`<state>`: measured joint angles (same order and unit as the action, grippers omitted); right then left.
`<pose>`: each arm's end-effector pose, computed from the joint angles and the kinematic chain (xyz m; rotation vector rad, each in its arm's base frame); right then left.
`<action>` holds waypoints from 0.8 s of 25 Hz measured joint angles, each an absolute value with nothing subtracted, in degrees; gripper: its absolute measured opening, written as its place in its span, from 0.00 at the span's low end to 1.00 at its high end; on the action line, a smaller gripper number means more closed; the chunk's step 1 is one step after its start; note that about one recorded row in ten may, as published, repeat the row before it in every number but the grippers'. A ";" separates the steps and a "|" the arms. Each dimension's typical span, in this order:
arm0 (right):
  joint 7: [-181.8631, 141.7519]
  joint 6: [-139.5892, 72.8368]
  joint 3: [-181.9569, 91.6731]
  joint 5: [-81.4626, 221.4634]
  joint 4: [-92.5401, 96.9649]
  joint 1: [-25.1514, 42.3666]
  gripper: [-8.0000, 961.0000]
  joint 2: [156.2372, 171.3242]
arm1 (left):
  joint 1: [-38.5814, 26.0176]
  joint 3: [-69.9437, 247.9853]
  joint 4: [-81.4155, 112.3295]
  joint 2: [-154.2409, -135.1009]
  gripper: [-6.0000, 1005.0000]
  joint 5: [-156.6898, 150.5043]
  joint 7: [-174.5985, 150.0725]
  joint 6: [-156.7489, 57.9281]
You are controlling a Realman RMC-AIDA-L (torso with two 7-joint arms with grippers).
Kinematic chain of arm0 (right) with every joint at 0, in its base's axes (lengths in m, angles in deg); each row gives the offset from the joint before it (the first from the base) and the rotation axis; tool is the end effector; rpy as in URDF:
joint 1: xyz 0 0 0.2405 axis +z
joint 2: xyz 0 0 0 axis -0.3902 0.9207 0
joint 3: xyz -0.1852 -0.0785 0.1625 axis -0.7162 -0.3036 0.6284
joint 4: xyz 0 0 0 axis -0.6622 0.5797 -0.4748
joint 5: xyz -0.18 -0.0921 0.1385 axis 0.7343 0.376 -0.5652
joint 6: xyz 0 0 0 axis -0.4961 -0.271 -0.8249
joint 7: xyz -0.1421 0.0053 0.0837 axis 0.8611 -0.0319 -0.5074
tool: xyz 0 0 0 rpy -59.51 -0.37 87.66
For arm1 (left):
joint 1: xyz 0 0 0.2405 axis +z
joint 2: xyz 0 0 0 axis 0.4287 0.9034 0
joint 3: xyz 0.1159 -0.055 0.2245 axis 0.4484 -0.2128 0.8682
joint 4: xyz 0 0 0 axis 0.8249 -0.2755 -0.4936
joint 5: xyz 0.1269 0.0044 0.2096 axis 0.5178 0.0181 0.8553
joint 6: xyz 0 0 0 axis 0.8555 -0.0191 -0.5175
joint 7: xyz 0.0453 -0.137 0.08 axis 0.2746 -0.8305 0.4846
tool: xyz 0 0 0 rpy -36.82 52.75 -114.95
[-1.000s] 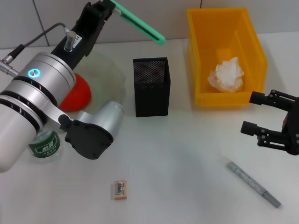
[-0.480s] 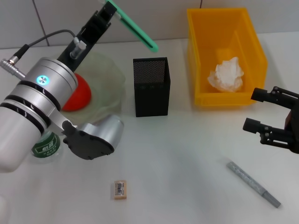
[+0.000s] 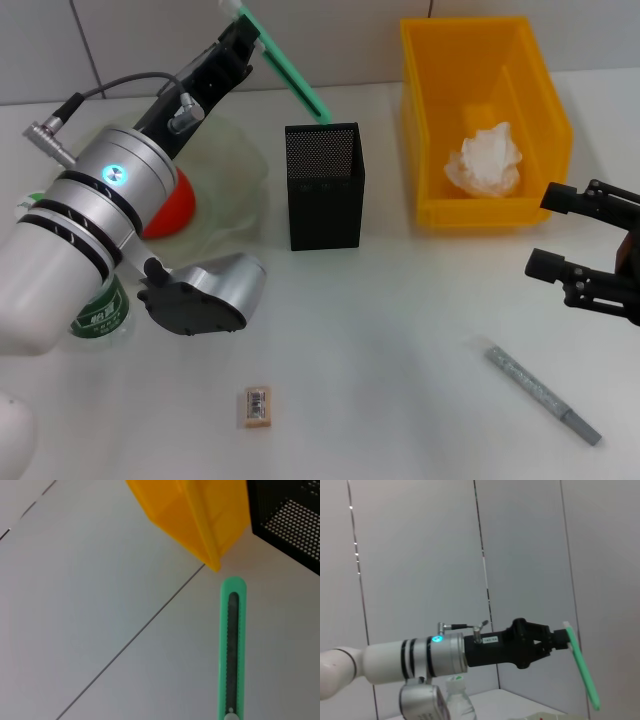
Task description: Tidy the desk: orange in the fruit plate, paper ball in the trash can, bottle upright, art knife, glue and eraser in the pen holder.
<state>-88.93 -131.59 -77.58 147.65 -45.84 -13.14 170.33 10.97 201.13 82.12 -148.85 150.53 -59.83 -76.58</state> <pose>0.3015 0.2738 0.0644 -2.4756 0.3588 1.0462 -0.1360 0.4014 -0.0790 -1.1347 1.6611 0.7470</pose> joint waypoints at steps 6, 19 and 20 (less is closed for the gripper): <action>-88.93 -132.95 -76.78 147.65 -45.93 -13.62 0.79 170.34 | 9.34 200.84 78.70 -148.85 0.11 150.50 -56.61 -79.26; -89.05 -133.65 -75.05 148.03 -45.94 -14.17 0.79 170.34 | 8.48 200.24 75.98 -148.85 0.11 150.33 -54.04 -82.24; -89.05 -133.63 -75.05 148.05 -45.95 -14.15 0.79 170.34 | 8.50 200.20 75.98 -148.85 0.11 150.32 -54.04 -82.28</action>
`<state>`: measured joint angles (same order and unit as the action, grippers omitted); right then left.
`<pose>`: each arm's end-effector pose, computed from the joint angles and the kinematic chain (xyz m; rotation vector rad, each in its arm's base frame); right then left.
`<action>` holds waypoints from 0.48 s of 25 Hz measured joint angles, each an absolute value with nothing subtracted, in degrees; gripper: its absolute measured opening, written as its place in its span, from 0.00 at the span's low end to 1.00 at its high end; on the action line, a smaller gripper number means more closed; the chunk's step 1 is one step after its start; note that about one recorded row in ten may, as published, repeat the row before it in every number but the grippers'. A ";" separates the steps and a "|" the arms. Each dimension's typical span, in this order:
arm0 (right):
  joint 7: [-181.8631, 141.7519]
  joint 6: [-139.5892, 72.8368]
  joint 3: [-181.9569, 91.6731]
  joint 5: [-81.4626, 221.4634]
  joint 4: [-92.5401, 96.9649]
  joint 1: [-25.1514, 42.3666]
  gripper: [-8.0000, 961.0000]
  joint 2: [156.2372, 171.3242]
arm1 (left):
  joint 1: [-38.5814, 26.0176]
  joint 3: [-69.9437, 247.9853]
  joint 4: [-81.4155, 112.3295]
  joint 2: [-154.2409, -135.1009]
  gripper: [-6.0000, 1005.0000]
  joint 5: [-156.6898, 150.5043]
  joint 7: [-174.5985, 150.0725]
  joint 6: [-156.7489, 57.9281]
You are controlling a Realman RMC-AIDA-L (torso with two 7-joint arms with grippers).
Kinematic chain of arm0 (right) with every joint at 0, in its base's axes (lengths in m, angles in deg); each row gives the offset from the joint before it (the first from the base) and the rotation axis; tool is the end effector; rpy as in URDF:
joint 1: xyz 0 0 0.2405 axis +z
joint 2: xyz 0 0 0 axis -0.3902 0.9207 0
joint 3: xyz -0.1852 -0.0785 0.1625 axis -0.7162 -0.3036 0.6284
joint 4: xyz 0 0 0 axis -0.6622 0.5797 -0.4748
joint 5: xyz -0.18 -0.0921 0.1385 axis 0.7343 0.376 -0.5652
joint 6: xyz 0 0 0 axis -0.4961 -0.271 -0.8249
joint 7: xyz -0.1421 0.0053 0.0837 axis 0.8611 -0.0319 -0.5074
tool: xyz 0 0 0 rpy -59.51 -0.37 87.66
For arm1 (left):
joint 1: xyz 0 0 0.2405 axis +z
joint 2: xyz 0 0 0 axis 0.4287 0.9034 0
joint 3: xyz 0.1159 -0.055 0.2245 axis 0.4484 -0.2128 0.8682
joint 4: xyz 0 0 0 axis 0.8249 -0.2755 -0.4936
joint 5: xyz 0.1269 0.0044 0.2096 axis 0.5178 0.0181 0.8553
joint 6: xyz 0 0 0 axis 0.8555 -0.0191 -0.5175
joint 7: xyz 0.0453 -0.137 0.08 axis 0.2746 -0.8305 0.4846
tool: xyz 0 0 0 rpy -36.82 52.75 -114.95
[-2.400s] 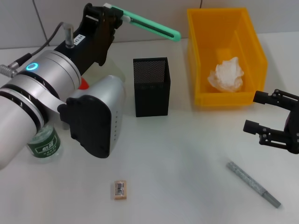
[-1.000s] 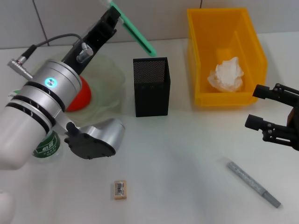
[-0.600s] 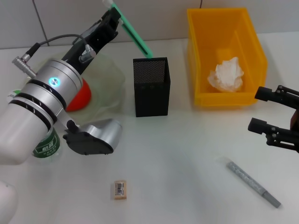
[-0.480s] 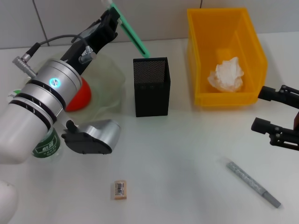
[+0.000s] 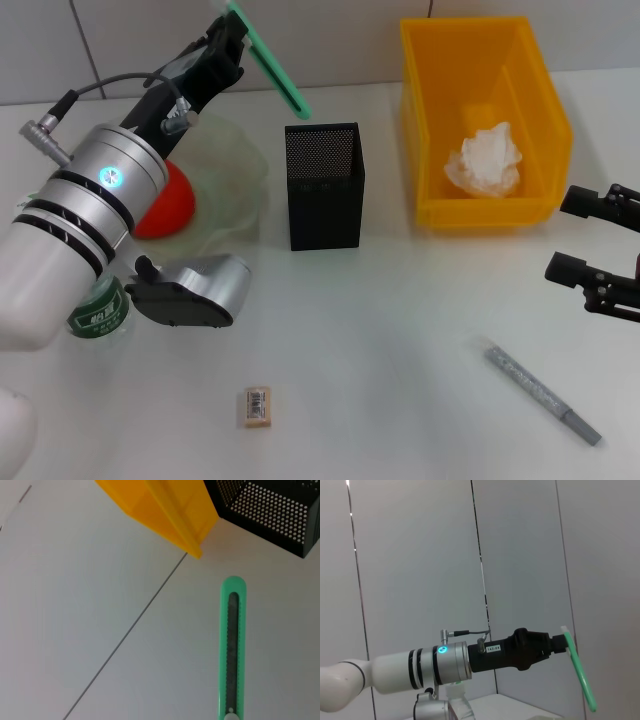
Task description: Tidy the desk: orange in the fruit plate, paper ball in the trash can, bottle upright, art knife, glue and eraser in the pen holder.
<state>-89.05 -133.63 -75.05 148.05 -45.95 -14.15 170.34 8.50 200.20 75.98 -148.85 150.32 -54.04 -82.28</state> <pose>0.3078 0.2634 0.0719 -2.4517 0.3703 1.0574 -0.1483 0.4098 -0.0787 -1.0168 1.7178 0.8278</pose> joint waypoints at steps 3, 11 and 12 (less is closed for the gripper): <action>-89.05 -133.53 -75.05 148.07 -45.97 -14.11 0.79 170.34 | 8.53 200.24 75.98 -148.85 0.11 150.33 -54.04 -82.51; -89.05 -133.10 -75.06 148.21 -45.74 -14.18 0.79 170.34 | 8.54 201.16 74.34 -148.85 0.11 150.52 -53.01 -84.45; -89.05 -133.10 -75.05 148.21 -45.73 -14.18 0.79 170.34 | 8.46 201.39 73.83 -148.85 0.11 150.51 -52.33 -84.92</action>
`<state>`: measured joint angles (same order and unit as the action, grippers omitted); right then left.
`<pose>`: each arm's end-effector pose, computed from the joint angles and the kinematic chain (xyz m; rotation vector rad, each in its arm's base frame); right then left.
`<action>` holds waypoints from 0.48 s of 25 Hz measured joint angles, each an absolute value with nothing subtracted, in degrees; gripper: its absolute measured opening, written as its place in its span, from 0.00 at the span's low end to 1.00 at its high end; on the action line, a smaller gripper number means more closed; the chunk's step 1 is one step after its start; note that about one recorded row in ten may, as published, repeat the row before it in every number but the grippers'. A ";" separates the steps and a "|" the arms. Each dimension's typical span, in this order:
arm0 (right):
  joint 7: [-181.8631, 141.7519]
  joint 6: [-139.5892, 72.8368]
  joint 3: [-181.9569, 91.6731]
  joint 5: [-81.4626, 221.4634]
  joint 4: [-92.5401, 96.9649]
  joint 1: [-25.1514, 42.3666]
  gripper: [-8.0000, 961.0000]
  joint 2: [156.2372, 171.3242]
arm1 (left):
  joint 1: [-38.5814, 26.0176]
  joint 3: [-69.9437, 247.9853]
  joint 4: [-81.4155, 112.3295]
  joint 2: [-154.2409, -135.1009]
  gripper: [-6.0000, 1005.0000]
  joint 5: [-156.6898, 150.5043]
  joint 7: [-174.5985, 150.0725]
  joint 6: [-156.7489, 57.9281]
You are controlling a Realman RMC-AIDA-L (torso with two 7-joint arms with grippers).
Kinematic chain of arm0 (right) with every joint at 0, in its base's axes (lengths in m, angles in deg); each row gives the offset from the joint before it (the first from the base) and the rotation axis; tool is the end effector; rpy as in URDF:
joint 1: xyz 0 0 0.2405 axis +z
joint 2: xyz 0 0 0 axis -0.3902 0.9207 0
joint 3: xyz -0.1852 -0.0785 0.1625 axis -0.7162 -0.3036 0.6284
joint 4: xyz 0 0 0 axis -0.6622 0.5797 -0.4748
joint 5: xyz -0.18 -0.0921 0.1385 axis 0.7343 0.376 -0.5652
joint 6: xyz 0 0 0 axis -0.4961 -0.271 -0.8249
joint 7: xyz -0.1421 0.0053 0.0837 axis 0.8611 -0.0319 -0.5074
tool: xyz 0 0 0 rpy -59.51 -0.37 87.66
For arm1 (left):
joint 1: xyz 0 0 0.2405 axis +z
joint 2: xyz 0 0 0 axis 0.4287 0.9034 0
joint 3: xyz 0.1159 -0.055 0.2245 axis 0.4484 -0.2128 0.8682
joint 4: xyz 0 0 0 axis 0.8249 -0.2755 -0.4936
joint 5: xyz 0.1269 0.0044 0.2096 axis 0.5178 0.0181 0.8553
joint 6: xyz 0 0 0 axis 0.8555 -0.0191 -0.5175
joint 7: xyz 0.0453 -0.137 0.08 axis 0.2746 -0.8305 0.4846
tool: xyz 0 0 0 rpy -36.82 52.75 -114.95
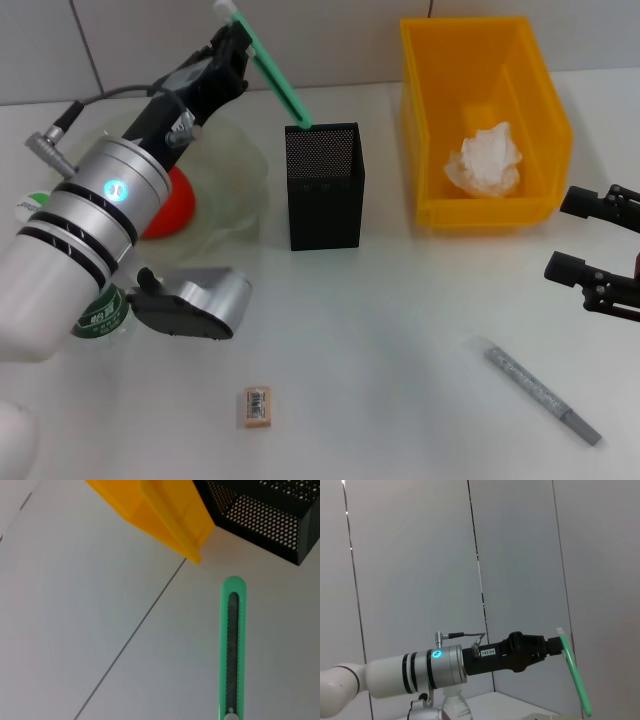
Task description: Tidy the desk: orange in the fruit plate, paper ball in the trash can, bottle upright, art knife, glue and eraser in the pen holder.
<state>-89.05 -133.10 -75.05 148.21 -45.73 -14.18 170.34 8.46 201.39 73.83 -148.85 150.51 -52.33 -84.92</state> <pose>0.3095 0.2641 0.0710 -2.4471 0.3816 1.0505 -0.1538 0.4048 -0.0853 -0.9798 1.7497 0.8374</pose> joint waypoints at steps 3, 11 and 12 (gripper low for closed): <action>-89.06 -133.10 -75.06 148.21 -45.67 -14.17 0.79 170.34 | 8.32 201.53 73.05 -148.84 0.11 150.55 -51.59 -85.79; -89.22 -133.10 -75.06 148.21 -45.63 -13.83 0.79 170.34 | 8.07 203.91 72.02 -148.84 0.11 150.51 -51.39 -87.52; -89.25 -133.11 -75.05 148.21 -45.63 -13.81 0.79 170.34 | 7.87 204.11 71.61 -148.84 0.11 150.50 -51.07 -87.77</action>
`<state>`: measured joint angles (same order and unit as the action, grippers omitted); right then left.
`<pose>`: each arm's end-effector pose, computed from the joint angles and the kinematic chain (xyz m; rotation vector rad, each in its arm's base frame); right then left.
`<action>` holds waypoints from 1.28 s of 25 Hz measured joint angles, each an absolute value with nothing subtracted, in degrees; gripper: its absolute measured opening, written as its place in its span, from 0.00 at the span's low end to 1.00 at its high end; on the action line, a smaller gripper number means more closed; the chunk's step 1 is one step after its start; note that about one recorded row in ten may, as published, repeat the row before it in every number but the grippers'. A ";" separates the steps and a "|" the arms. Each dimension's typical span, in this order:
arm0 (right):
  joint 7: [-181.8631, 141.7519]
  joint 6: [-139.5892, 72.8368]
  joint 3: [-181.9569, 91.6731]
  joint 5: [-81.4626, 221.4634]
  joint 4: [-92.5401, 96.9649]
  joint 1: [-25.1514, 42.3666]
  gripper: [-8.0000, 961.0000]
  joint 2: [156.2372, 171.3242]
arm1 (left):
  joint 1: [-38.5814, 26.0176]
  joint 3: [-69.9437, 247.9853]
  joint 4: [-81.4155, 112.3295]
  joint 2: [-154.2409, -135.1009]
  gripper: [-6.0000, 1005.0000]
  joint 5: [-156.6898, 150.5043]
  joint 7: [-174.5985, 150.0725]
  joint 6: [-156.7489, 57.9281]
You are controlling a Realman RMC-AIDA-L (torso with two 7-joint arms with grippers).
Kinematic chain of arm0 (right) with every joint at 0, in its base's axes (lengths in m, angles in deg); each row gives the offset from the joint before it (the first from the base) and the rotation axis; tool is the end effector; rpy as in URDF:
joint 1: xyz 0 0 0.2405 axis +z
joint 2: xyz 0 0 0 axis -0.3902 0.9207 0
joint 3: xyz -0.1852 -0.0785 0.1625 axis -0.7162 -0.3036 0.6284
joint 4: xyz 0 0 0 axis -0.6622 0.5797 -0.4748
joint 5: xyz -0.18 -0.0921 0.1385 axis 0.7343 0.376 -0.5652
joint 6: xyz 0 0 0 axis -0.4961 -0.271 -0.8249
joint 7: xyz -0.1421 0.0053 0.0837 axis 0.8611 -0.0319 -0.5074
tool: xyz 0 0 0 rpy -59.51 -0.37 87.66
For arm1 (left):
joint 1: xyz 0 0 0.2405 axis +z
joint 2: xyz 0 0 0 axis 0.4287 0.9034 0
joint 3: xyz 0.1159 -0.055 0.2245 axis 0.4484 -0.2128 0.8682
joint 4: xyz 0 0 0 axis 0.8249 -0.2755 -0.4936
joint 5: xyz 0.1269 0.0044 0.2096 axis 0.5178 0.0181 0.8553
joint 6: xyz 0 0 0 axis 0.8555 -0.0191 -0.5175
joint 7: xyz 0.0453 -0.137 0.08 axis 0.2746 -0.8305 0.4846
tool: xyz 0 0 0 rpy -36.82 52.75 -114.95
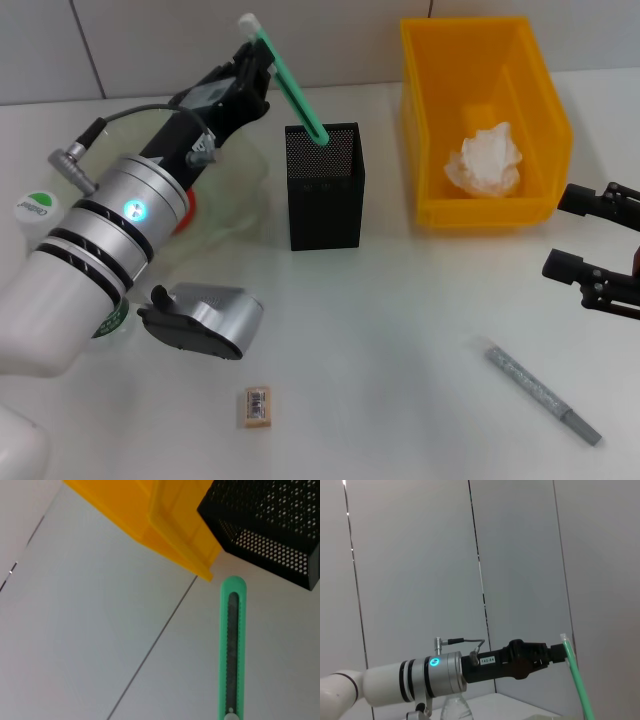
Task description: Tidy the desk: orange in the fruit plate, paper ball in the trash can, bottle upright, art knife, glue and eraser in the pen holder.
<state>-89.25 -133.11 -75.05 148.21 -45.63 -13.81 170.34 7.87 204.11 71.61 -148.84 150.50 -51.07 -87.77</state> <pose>0.3079 0.2659 0.0707 -2.4500 0.3802 1.0561 -0.1529 0.3956 -0.0989 -0.9395 1.7983 0.8125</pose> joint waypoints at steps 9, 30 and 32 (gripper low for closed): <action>-89.56 -133.30 -75.06 148.08 -45.73 -14.02 0.79 170.34 | 5.46 204.51 69.14 -148.94 0.11 150.39 -50.05 -87.80; -89.56 -133.35 -74.87 147.83 -45.85 -14.24 0.79 170.34 | 2.98 204.26 65.29 -148.94 0.11 150.24 -49.40 -86.92; -89.57 -133.35 -74.87 147.83 -45.93 -14.19 0.79 170.34 | 2.90 204.25 65.28 -148.94 0.11 150.24 -49.16 -86.90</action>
<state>-89.57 -133.35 -74.87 147.83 -45.93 -14.19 170.34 2.90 204.25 65.28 -148.94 150.24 -49.16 -86.90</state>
